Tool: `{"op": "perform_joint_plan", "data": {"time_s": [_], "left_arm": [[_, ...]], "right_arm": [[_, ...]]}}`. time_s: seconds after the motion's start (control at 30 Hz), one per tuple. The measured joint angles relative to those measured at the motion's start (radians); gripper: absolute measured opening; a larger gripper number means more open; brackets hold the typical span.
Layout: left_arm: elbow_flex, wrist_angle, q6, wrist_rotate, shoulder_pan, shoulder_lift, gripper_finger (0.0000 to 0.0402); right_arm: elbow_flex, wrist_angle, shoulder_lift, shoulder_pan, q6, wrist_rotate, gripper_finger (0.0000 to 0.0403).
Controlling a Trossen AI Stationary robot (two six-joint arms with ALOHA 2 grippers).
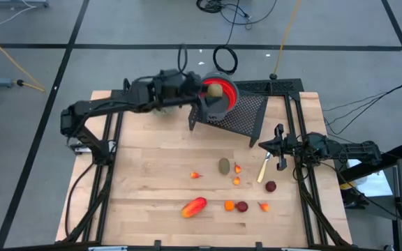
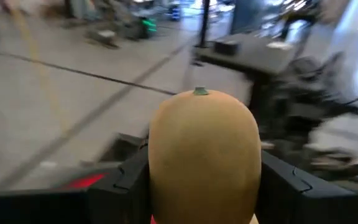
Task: Pick & Place Fruit
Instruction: Put the kiwi into the red strainer bowl
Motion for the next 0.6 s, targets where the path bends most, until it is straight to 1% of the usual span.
{"op": "perform_joint_plan", "data": {"time_s": [0.1,0.23,0.53,0.6], "left_arm": [[0.031,-0.016,0.100,-0.055,0.024,0.007,0.0202],[0.044,-0.015,0.175,-0.076,0.060,0.022,0.0202],[0.044,-0.062,0.192,-0.077,0.136,0.058,0.0202],[0.044,-0.086,0.184,-0.063,0.151,0.062,0.0202]], "right_arm": [[0.000,0.001,0.000,0.000,0.000,0.000,0.0000],[0.000,0.000,0.000,0.000,0.000,0.000,0.0000],[0.000,0.000,0.000,0.000,0.000,0.000,0.0000],[0.000,0.000,0.000,0.000,0.000,0.000,0.0000]]}}
